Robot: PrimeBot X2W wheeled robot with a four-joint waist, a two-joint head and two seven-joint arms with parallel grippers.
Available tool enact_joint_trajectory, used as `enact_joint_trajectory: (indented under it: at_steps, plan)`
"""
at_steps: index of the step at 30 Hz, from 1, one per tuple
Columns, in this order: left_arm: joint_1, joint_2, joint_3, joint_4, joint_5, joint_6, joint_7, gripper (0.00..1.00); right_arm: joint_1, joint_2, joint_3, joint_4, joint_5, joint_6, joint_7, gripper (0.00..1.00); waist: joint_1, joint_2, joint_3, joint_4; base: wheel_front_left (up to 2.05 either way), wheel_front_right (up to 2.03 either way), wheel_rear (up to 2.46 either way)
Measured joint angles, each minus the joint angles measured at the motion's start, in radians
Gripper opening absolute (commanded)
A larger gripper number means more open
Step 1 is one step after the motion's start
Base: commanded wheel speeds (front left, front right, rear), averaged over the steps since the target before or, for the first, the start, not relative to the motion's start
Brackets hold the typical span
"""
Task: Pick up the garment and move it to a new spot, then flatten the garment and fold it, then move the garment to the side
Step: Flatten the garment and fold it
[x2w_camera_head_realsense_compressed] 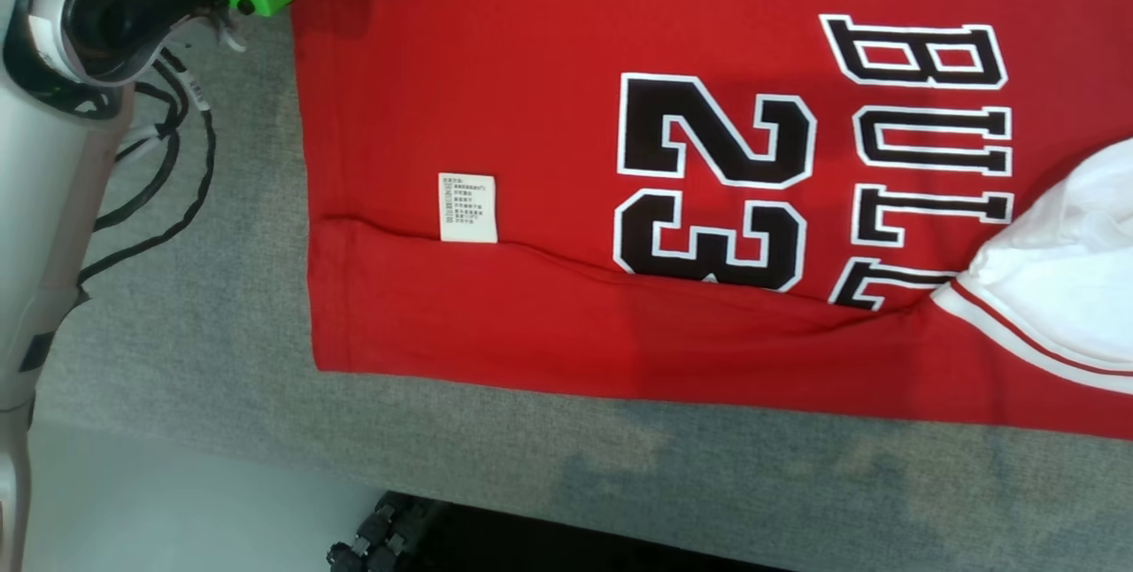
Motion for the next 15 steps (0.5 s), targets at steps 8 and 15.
enact_joint_trajectory:
  at_steps: [8,15]
  plan:
    - [-0.016,-0.035,-0.005,0.047,0.000,-0.040,-0.030,0.00,-0.051,0.054,-0.006,0.070,-0.014,0.000,0.024,0.60,-0.0001,0.0000,0.011,0.036,0.00,0.00,0.00]
    - [-0.022,-0.049,-0.003,0.090,0.000,-0.062,-0.052,0.00,-0.070,0.093,-0.002,0.111,-0.014,0.000,0.038,0.00,-0.0001,0.0000,0.004,0.037,0.00,0.00,0.00]
